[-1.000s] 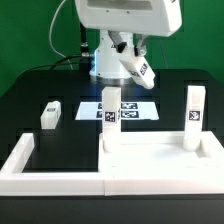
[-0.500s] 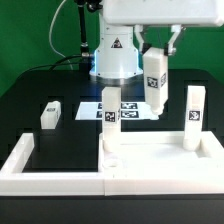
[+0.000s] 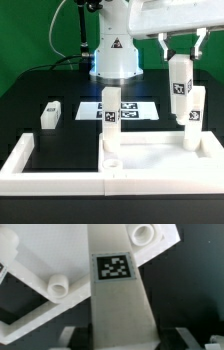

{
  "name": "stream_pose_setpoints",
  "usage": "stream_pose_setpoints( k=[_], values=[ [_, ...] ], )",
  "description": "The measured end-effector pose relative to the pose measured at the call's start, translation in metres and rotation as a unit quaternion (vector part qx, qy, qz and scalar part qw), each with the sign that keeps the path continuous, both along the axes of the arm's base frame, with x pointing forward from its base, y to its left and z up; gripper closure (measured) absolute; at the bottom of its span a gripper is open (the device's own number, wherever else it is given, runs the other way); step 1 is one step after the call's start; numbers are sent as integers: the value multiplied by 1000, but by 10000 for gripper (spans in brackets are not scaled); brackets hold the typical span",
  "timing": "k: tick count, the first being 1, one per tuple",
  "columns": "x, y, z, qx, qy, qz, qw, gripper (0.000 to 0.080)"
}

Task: Assemble desk

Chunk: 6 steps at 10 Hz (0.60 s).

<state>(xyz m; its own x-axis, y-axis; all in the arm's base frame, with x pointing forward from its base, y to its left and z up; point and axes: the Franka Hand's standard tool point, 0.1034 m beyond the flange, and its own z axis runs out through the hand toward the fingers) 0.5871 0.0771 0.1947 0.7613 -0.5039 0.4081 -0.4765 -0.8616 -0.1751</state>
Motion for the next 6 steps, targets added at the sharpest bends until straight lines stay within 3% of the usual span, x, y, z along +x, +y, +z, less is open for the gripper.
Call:
stream_pose_setpoints(
  k=[2, 3, 4, 6],
  values=[
    [23, 11, 4, -64, -34, 134, 988, 509],
    [31, 5, 7, -79, -49, 163, 982, 509],
    [28, 8, 4, -65, -44, 145, 986, 509],
    [27, 9, 3, -65, -43, 150, 986, 509]
  ],
)
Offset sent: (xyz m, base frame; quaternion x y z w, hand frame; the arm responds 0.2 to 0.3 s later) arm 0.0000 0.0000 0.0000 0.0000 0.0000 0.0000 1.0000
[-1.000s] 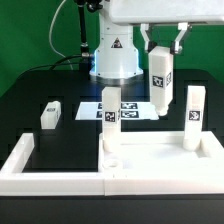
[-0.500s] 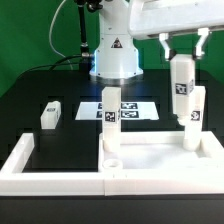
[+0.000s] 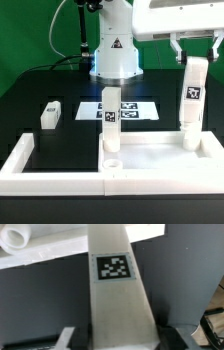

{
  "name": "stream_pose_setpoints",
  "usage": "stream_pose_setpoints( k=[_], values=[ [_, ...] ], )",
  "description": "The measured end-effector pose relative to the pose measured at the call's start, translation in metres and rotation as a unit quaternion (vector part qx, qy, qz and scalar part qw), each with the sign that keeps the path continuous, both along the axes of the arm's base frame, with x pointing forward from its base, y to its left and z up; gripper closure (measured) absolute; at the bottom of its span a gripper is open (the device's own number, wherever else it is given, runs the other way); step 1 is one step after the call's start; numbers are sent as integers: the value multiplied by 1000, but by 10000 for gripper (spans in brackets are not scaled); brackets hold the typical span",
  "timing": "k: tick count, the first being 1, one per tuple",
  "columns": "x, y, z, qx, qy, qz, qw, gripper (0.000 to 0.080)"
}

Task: Assemble desk

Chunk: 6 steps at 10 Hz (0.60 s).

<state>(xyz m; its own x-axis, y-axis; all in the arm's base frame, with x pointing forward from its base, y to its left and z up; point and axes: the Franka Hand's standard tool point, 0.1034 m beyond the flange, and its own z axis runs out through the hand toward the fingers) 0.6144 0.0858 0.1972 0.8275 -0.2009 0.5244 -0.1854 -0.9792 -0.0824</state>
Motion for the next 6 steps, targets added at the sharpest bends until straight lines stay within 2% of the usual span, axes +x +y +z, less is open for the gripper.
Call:
stream_pose_setpoints(
  k=[2, 3, 4, 5, 6],
  values=[
    [-1, 2, -2, -1, 2, 2, 1000, 509],
    [2, 13, -6, 1, -18, 10, 1000, 509],
    [6, 27, -18, -2, -23, 16, 1000, 509],
    [13, 31, -21, -1, -25, 10, 1000, 509],
    [16, 29, -21, -5, -27, 13, 1000, 509]
  ],
)
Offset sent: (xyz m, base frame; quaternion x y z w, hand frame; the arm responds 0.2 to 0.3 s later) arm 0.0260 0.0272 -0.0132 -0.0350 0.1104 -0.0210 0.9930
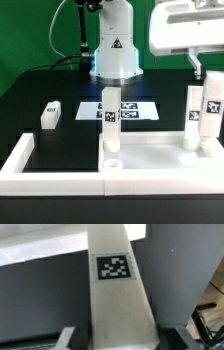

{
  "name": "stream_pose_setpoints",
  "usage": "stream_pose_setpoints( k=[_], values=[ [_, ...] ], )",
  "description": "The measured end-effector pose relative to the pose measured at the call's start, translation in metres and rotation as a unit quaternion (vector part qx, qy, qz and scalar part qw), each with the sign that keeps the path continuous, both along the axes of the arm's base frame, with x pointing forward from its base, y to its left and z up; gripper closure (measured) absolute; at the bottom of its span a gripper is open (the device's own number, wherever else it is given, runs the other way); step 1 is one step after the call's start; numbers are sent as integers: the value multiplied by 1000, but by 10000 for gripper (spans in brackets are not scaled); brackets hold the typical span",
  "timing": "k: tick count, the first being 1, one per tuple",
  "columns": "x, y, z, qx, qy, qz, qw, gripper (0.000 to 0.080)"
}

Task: Assemble desk

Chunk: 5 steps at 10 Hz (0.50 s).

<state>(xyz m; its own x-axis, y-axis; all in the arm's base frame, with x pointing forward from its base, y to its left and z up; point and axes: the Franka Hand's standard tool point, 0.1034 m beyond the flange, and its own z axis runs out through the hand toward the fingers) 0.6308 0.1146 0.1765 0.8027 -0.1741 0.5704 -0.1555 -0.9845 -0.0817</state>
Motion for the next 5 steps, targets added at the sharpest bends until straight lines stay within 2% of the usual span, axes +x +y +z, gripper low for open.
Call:
stream_pose_setpoints(
  k=[5],
  values=[
    [2, -1, -19, -8, 8, -4, 1000, 509]
  ],
)
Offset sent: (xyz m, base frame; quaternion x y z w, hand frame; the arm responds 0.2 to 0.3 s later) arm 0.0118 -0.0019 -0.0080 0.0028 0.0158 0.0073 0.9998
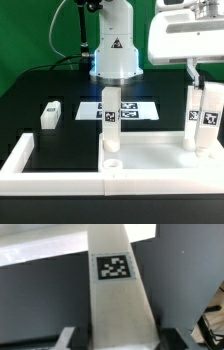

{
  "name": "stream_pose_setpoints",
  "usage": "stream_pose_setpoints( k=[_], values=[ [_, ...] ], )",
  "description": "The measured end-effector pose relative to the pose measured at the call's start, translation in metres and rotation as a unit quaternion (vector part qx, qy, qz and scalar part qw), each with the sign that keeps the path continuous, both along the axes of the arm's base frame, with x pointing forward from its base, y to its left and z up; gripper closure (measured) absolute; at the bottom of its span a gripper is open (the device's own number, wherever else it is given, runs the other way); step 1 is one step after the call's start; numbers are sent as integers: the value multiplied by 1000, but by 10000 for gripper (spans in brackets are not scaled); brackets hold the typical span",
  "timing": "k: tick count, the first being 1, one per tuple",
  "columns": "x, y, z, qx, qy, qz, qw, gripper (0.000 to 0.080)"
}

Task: Assemble desk

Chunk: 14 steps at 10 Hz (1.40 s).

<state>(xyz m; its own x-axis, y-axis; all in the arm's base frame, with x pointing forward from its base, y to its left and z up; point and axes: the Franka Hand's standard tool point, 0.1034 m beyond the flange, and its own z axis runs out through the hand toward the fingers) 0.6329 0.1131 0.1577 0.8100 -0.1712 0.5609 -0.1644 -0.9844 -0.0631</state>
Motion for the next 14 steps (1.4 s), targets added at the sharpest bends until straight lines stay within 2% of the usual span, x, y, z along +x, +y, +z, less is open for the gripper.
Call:
stream_pose_setpoints(
  k=[3, 14],
  values=[
    [-2, 6, -9, -3, 6, 5, 1000, 509],
    [-4, 11, -22, -9, -3, 15, 1000, 509]
  ],
)
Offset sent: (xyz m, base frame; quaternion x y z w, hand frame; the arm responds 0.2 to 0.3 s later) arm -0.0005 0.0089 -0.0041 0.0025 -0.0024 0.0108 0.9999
